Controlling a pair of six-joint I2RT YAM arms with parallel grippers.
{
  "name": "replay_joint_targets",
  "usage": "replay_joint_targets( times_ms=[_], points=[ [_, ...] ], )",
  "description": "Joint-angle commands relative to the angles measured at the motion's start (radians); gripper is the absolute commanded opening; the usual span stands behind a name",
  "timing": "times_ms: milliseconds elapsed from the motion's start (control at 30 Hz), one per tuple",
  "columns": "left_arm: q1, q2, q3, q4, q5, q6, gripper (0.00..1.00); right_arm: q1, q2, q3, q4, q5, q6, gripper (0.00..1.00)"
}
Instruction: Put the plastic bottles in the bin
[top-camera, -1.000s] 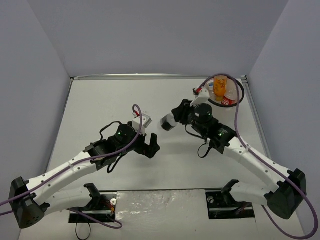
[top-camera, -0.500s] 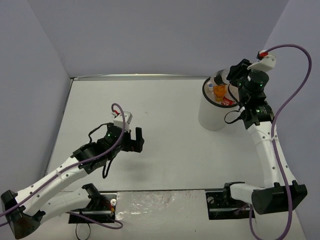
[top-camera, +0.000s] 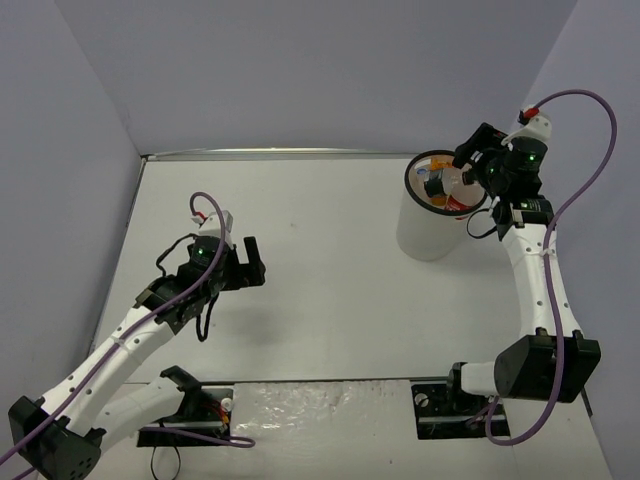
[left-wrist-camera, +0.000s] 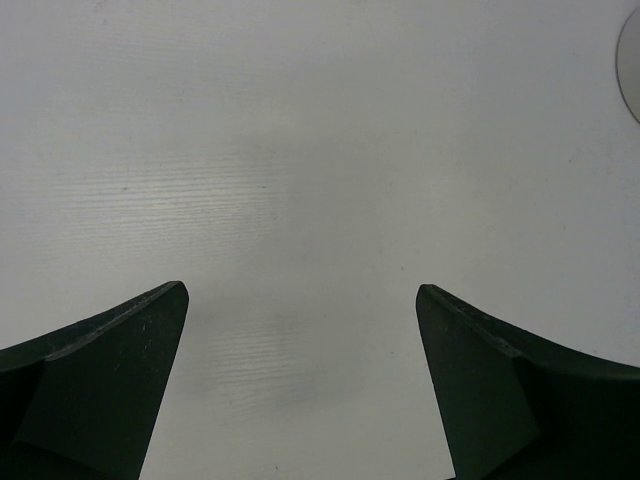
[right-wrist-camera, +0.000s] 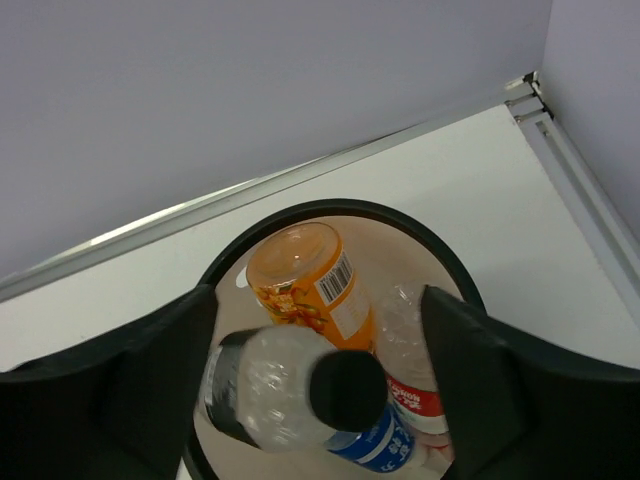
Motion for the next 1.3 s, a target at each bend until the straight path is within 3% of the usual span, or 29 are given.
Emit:
replay_joint_targets(
  times_ms=[0,200,367,567,833,1267],
  points=[
    [0.010,-0.003,0.036,0.012,0.009,-0.022,0.97,-0.019,-0.042,0.023,0.039,-0.044,0.000,1.00],
    [0.011,-0.017,0.063,-0.013,-0.008,-0.031,0.97,-0.022,-0.121,0.039,0.021,-0.013,-0.013,1.00],
    [0.011,-0.019,0.123,-0.112,-0.067,-0.056,0.97,-0.022,-0.249,-0.024,-0.061,0.118,-0.011,1.00],
    [0.014,-0.052,0.154,-0.239,-0.162,-0.121,0.97,-0.022,-0.476,-0.196,-0.139,0.215,0.025,1.00],
    [0.014,-0.139,0.114,-0.300,-0.208,-0.157,0.97,-0.022,-0.722,-0.530,-0.182,0.224,0.104,1.00],
    [0.012,-0.174,0.107,-0.345,-0.238,-0.175,0.97,-0.023,-0.830,-0.635,-0.198,0.303,0.140,1.00]
  ],
)
